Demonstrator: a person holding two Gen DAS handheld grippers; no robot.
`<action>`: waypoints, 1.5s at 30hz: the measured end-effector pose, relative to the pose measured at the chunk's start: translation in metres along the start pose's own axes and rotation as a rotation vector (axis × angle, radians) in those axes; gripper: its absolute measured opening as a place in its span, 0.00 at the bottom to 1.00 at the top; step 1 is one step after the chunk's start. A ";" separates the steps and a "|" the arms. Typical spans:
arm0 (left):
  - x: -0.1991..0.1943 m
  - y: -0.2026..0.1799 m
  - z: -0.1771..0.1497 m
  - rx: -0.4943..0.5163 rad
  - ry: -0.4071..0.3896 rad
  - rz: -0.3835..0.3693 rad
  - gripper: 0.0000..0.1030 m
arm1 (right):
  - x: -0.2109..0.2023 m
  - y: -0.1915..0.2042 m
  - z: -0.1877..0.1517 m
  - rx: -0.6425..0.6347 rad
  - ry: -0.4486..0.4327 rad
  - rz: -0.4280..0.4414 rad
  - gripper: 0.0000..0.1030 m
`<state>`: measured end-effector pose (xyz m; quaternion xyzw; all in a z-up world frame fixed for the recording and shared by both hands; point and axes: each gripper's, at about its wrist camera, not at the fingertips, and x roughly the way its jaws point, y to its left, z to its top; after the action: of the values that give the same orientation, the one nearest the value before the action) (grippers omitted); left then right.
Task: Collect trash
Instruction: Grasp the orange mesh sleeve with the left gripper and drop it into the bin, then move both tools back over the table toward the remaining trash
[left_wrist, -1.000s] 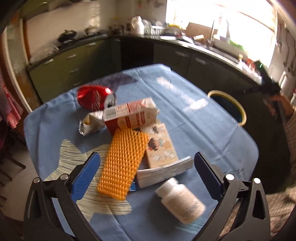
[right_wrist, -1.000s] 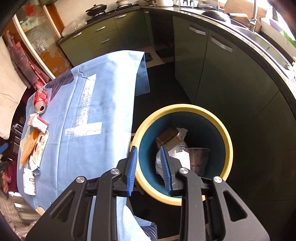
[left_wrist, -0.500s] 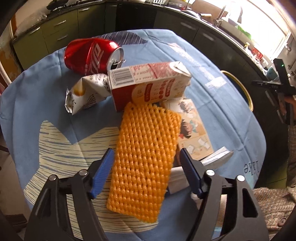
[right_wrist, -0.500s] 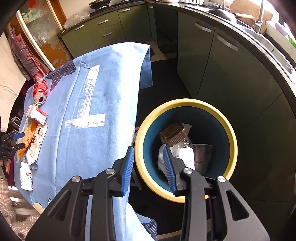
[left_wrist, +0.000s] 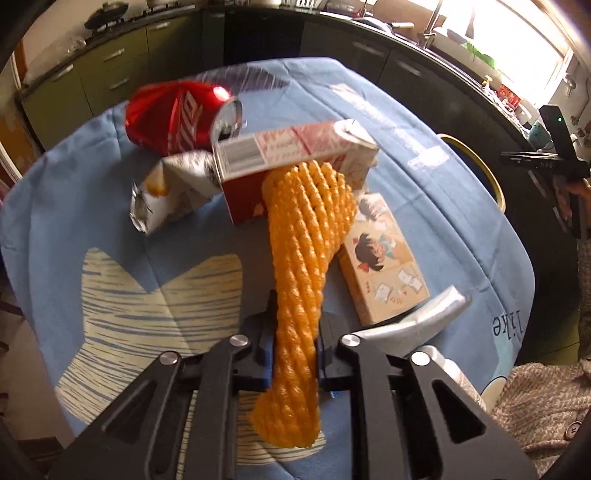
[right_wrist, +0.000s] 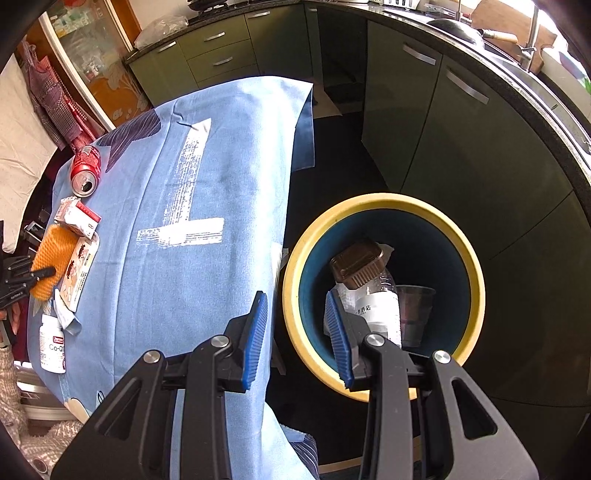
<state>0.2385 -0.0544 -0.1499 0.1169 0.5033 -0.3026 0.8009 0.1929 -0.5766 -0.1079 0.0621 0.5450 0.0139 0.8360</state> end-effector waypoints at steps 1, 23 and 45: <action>-0.005 -0.004 0.002 0.011 -0.018 0.012 0.13 | -0.001 0.000 0.000 0.000 -0.003 0.001 0.32; 0.065 -0.342 0.198 0.417 0.025 -0.301 0.13 | -0.096 -0.115 -0.089 0.208 -0.169 -0.083 0.32; -0.075 -0.268 0.142 0.256 -0.332 -0.296 0.90 | -0.064 -0.064 -0.071 0.039 -0.103 0.036 0.46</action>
<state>0.1584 -0.3086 0.0135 0.0912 0.3339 -0.4928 0.7983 0.0996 -0.6396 -0.0857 0.0887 0.5001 0.0153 0.8613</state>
